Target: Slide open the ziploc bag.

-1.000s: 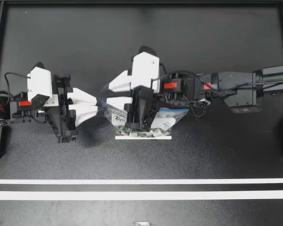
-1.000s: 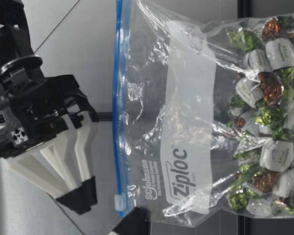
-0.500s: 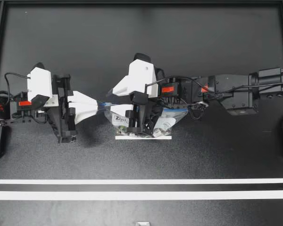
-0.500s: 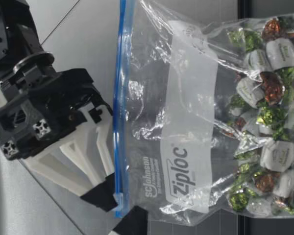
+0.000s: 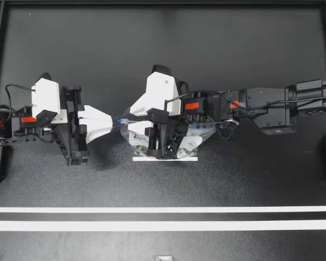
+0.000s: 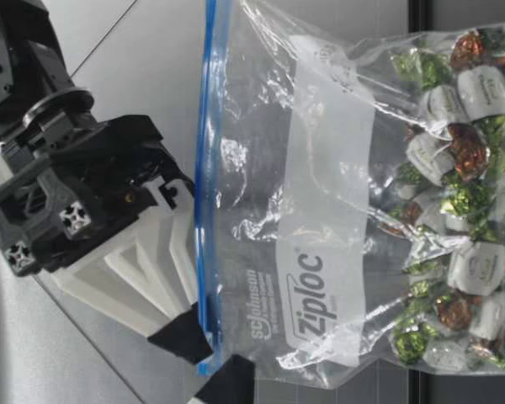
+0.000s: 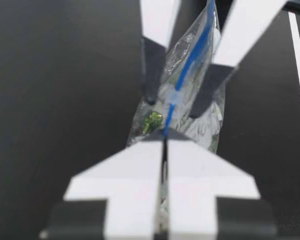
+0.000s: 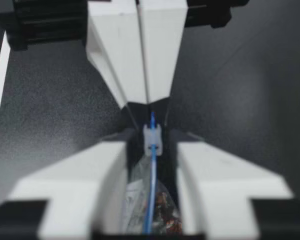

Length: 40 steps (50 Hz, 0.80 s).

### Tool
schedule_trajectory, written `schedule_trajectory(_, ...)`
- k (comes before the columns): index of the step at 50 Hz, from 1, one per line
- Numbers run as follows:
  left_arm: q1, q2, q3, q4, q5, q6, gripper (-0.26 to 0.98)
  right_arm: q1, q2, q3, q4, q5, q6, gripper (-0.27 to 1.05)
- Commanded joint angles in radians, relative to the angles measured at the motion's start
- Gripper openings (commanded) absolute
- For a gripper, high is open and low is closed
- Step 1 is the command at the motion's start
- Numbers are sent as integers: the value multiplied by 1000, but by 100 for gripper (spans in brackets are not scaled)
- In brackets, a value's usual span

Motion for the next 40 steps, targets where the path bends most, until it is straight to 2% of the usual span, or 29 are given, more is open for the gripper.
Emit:
schedule_trajectory(1,-2,-17,-17,2,-5,3,-19,6,-17,-34,-2,17,3,12)
schedule_trajectory(7,-2,-17,-17,0,-5,5,-19,6,-21,-37,-2,41,3,-3)
schedule_trajectory(15,-2,-20,-11,0,-5,9,-19,6,-40,-37,-2,124,-5,-12)
schedule_trajectory(40,-2,-20,8,-8,-9,17,-19,6,-124,-11,-37,301,-5,-13)
